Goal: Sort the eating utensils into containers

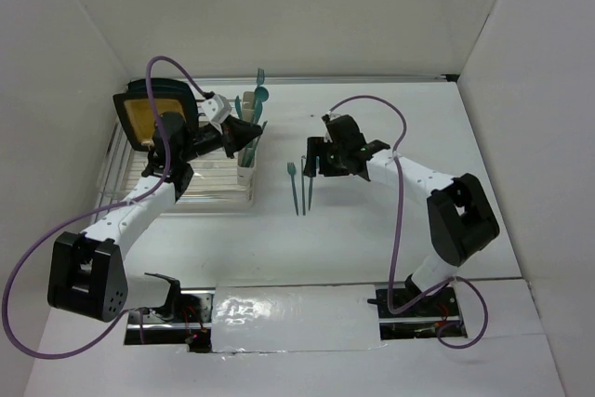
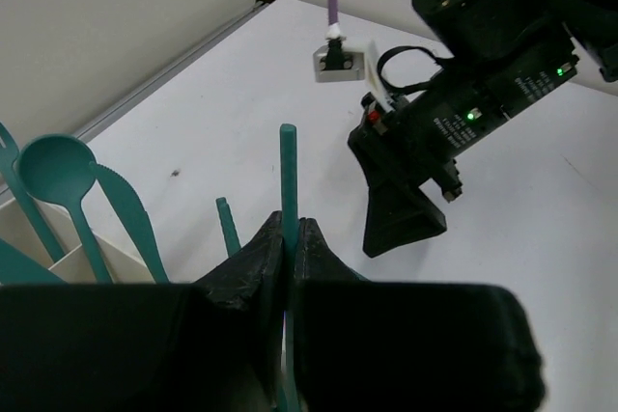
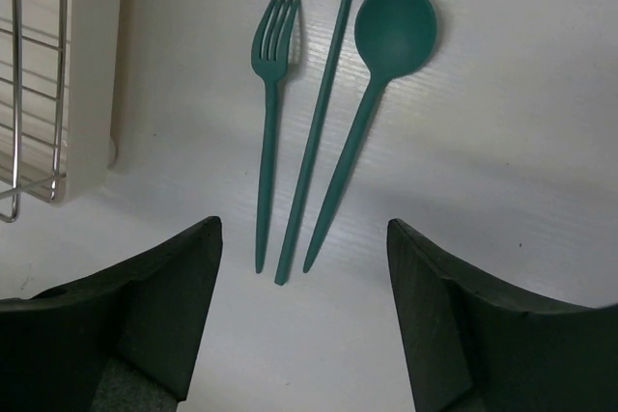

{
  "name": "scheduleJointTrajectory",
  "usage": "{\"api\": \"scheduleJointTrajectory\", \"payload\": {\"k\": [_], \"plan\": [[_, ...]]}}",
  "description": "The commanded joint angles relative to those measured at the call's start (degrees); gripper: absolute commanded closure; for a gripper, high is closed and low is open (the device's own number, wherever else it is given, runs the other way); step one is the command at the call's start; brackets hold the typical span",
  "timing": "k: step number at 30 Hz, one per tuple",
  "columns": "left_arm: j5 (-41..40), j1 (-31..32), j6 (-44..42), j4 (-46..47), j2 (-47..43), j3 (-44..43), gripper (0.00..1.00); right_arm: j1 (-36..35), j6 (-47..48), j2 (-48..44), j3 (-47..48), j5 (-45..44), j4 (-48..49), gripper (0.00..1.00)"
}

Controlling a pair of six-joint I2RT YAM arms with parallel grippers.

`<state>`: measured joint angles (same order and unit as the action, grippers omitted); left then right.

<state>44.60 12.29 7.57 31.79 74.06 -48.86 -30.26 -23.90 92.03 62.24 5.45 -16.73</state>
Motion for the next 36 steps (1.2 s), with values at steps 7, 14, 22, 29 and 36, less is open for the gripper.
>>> {"api": "scheduleJointTrajectory", "payload": {"k": [7, 14, 22, 29, 36], "plan": [[-0.3, -1.1, -3.4, -1.4, -0.1, -4.0, 0.3, -3.8, 4.6, 7.0, 9.6, 1.3, 3.5, 0.3], [-4.7, -4.0, -3.4, -7.6, -7.2, -8.5, 0.08, -5.9, 4.3, 12.7, 13.6, 0.0, 2.2, 0.36], [-4.5, -6.6, -4.1, -16.0, -15.5, -9.7, 0.06, -7.5, 2.2, 20.6, 17.0, -3.1, -2.4, 0.47], [-6.5, -8.9, -4.9, -21.3, -22.8, -5.4, 0.02, -8.7, 2.3, 22.8, 17.6, -6.0, -3.2, 0.52], [-7.2, -10.4, -6.5, -24.5, -26.0, -4.5, 0.02, -9.8, 1.0, 25.4, 17.3, -13.1, -6.6, 0.62]]}}
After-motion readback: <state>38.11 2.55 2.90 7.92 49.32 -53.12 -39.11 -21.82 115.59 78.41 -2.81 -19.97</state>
